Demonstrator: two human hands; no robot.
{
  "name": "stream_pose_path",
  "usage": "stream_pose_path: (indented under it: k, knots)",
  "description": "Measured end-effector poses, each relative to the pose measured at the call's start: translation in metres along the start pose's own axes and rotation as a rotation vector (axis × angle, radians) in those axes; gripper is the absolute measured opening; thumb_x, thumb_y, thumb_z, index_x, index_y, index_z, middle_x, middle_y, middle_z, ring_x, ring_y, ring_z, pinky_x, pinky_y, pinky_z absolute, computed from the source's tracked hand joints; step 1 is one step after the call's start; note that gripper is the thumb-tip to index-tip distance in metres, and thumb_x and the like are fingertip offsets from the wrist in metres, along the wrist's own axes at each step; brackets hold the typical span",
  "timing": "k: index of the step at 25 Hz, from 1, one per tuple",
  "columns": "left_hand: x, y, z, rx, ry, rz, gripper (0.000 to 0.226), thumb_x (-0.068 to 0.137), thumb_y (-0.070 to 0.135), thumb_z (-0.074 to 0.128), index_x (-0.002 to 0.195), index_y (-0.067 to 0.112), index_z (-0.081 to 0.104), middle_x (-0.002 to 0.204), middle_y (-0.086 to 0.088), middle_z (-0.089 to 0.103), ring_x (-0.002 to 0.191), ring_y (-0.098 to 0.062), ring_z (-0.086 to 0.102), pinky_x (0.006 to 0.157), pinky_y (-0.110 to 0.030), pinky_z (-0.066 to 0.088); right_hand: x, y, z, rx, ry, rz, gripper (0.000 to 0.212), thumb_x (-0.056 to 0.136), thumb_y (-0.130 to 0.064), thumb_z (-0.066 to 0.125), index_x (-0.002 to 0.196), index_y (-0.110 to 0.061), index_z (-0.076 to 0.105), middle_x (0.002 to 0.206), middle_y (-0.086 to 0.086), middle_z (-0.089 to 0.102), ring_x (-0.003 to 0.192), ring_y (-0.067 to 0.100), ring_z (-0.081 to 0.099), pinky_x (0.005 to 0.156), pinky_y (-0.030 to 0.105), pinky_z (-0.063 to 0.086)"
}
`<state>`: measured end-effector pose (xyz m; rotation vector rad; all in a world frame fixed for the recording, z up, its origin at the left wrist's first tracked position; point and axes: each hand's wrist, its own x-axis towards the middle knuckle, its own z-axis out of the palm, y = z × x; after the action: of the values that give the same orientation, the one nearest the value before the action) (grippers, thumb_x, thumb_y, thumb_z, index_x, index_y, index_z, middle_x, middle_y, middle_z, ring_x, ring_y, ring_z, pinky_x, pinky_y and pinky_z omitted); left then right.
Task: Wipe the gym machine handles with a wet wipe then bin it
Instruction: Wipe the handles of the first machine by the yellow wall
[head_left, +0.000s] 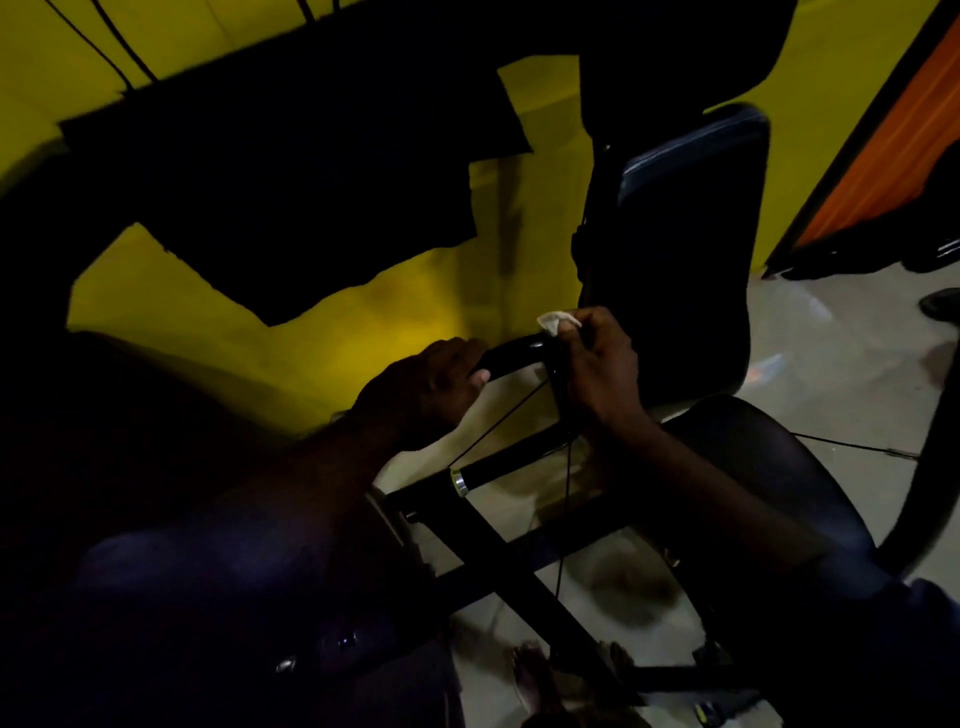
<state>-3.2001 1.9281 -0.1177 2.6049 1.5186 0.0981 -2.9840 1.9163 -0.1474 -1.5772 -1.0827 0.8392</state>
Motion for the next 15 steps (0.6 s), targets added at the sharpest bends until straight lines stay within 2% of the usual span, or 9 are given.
stream_pose_path:
  k: [2, 3, 5, 6, 8, 11, 13, 15]
  knots:
    - [-0.004, 0.014, -0.010, 0.071, 0.001, 0.001, 0.051, 0.102, 0.045, 0.025, 0.130, 0.012, 0.052, 0.121, -0.008, 0.055, 0.103, -0.034, 0.056, 0.079, -0.043, 0.046, 0.003, 0.003, -0.028, 0.081, -0.017, 0.089, 0.022, 0.098, -0.040, 0.063, 0.101, -0.019, 0.070, 0.094, -0.002, 0.075, 0.086, 0.011, 0.071, 0.076, 0.033, 0.057]
    - [-0.005, 0.023, -0.016, 0.110, 0.001, -0.017, 0.049, 0.100, 0.042, 0.027, 0.128, 0.011, 0.053, 0.124, -0.010, 0.054, 0.105, -0.036, 0.055, 0.081, -0.045, 0.045, 0.004, 0.003, -0.043, 0.219, -0.025, 0.187, 0.027, 0.095, -0.041, 0.066, 0.104, -0.016, 0.072, 0.095, 0.002, 0.076, 0.086, 0.017, 0.072, 0.075, 0.037, 0.058]
    - [-0.004, 0.050, -0.028, 0.064, 0.014, -0.053, 0.048, 0.095, 0.040, 0.038, 0.129, 0.011, 0.056, 0.130, -0.014, 0.053, 0.111, -0.039, 0.054, 0.087, -0.049, 0.048, 0.000, 0.005, -0.081, 0.480, -0.071, 0.362, 0.030, 0.097, -0.031, 0.068, 0.110, -0.004, 0.071, 0.086, 0.009, 0.073, 0.076, 0.020, 0.071, 0.064, 0.032, 0.056]
    - [-0.005, 0.070, -0.034, -0.042, 0.023, -0.061, 0.051, 0.092, 0.043, 0.042, 0.127, 0.011, 0.059, 0.129, -0.014, 0.054, 0.114, -0.039, 0.053, 0.091, -0.050, 0.049, -0.008, 0.004, -0.106, 0.517, -0.082, 0.394, 0.028, 0.099, -0.024, 0.067, 0.111, 0.001, 0.070, 0.081, 0.009, 0.072, 0.072, 0.019, 0.068, 0.062, 0.027, 0.055]
    - [-0.003, 0.116, -0.049, -0.296, 0.038, -0.083, 0.049, 0.091, 0.048, 0.048, 0.121, 0.012, 0.064, 0.124, -0.009, 0.055, 0.113, -0.028, 0.056, 0.094, -0.039, 0.049, -0.033, -0.004, -0.156, 0.530, -0.021, 0.404, 0.022, 0.096, -0.021, 0.072, 0.101, 0.000, 0.072, 0.082, 0.011, 0.073, 0.077, 0.023, 0.068, 0.070, 0.030, 0.054]
    - [-0.002, 0.190, -0.060, -0.561, 0.098, -0.063, 0.017, 0.095, 0.031, 0.069, 0.108, 0.021, 0.067, 0.111, 0.001, 0.058, 0.088, -0.006, 0.060, 0.077, -0.017, 0.043, -0.089, -0.027, -0.239, 0.592, 0.145, 0.386, 0.008, 0.092, -0.015, 0.075, 0.092, -0.008, 0.072, 0.091, 0.010, 0.077, 0.082, 0.020, 0.073, 0.070, 0.028, 0.059]
    - [-0.003, 0.236, -0.057, -0.668, 0.134, 0.026, 0.013, 0.094, 0.024, 0.073, 0.104, 0.025, 0.067, 0.107, 0.001, 0.061, 0.087, -0.010, 0.063, 0.078, -0.019, 0.044, -0.134, -0.036, -0.295, 0.663, 0.173, 0.401, 0.005, 0.093, -0.010, 0.072, 0.095, -0.006, 0.070, 0.100, 0.011, 0.075, 0.087, 0.020, 0.072, 0.069, 0.025, 0.060]
    - [-0.006, 0.286, -0.050, -0.726, 0.090, 0.149, 0.015, 0.092, 0.023, 0.075, 0.106, 0.020, 0.070, 0.108, -0.003, 0.064, 0.089, -0.016, 0.064, 0.082, -0.024, 0.047, -0.190, -0.041, -0.351, 0.670, 0.260, 0.384, 0.020, 0.093, -0.003, 0.067, 0.113, 0.001, 0.067, 0.113, 0.018, 0.072, 0.099, 0.023, 0.069, 0.074, 0.023, 0.061]
